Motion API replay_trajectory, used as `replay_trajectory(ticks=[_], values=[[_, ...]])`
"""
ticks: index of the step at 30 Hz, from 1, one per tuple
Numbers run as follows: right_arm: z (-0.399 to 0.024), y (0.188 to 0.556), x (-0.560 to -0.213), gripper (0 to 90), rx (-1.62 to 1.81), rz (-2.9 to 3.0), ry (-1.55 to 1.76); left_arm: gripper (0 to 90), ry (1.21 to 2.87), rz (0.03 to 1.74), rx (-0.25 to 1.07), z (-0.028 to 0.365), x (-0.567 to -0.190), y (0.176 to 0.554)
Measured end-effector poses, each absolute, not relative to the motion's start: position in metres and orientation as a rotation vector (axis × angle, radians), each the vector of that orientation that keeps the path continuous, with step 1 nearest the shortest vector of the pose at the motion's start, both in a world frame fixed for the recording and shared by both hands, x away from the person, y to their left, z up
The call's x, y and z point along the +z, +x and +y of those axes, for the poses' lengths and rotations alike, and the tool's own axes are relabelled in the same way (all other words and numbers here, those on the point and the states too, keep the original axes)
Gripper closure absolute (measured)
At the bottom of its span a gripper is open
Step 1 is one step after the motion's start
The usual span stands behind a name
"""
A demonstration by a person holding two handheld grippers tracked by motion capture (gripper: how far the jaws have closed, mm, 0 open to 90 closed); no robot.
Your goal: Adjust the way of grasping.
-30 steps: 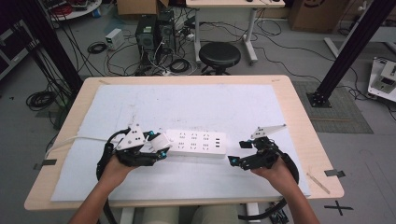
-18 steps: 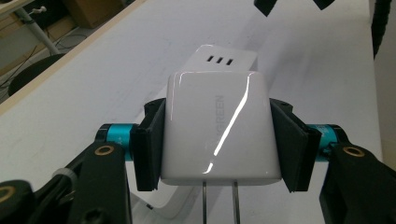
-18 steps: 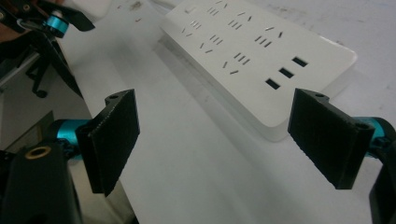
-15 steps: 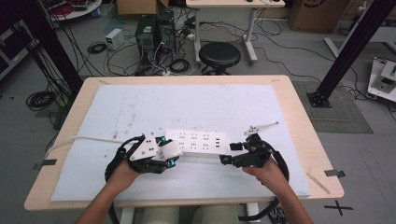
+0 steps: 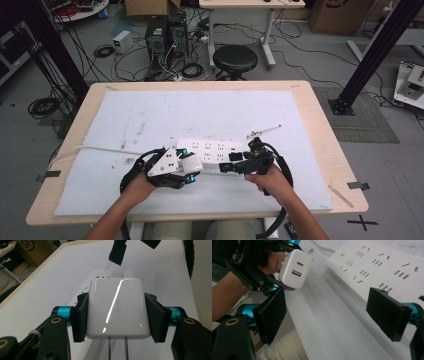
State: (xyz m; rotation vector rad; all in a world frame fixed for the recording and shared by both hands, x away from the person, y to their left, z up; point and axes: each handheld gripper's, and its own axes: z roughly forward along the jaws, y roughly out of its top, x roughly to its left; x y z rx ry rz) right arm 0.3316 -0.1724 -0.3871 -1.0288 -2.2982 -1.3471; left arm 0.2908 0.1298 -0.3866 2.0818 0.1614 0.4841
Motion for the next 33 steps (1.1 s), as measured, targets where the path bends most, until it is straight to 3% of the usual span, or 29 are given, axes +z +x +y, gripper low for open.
replay_trajectory(ticks=[33], values=[[-0.128,0.354,-0.384,18.3,-1.234,-2.125,-0.991,42.5,2.034,0.068,0.453,0.112,-0.383,0.299]])
